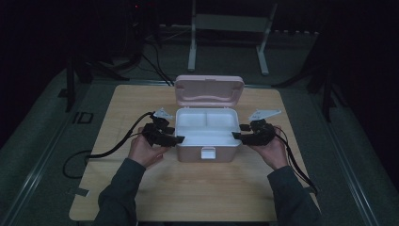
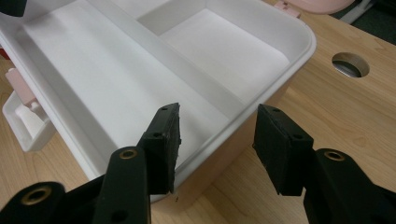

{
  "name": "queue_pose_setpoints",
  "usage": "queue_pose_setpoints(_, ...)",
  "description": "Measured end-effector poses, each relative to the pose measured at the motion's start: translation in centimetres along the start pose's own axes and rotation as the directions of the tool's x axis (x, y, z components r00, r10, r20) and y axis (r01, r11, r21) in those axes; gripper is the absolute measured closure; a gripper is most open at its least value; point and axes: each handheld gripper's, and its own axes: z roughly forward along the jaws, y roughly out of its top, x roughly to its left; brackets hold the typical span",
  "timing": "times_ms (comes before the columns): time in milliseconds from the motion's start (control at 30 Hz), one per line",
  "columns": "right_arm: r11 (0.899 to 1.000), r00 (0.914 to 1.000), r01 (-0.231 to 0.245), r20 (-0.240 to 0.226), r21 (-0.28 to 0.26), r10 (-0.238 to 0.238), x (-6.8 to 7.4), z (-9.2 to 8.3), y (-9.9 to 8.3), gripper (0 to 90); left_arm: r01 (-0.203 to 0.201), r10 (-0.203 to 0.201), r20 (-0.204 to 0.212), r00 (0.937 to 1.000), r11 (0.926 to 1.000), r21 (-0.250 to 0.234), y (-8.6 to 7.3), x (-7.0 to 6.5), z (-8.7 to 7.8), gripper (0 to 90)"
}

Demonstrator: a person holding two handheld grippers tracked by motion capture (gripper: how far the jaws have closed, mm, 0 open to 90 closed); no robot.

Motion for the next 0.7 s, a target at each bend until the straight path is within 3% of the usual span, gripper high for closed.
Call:
queue_pose_setpoints(200, 1.0, 0.9998, 0.006, 0.017, -0.015, -0.005, 0.1, -0.2, -0.1, 49.4, -0.047, 0.047, -0.021, 0.9987, 0.9989, -0.007, 0.2, 0.1, -0.1, 39.3)
queue_pose_setpoints(500, 0.999, 0.9987, 0.016, 0.05, -0.051, -0.013, 0.4, -3.5, -1.2, 48.2, -0.128, 0.126, -0.05, 0.9908, 0.9911, -0.037, 0.5, 0.8, -2.2, 42.1)
queue_pose_setpoints(600, 0.999, 0.998, 0.023, 0.06, -0.047, -0.02, 0.5, -4.1, -2.0, 47.9, -0.164, 0.163, -0.029, 0.9861, 0.9856, -0.038, 1.0, 1.3, -2.7, 47.4)
queue_pose_setpoints(700, 0.999, 0.9978, 0.028, 0.061, -0.035, -0.026, 0.6, -4.6, -2.9, 47.3, -0.221, 0.22, -0.021, 0.9752, 0.975, -0.023, 2.0, 1.3, -2.8, 49.7)
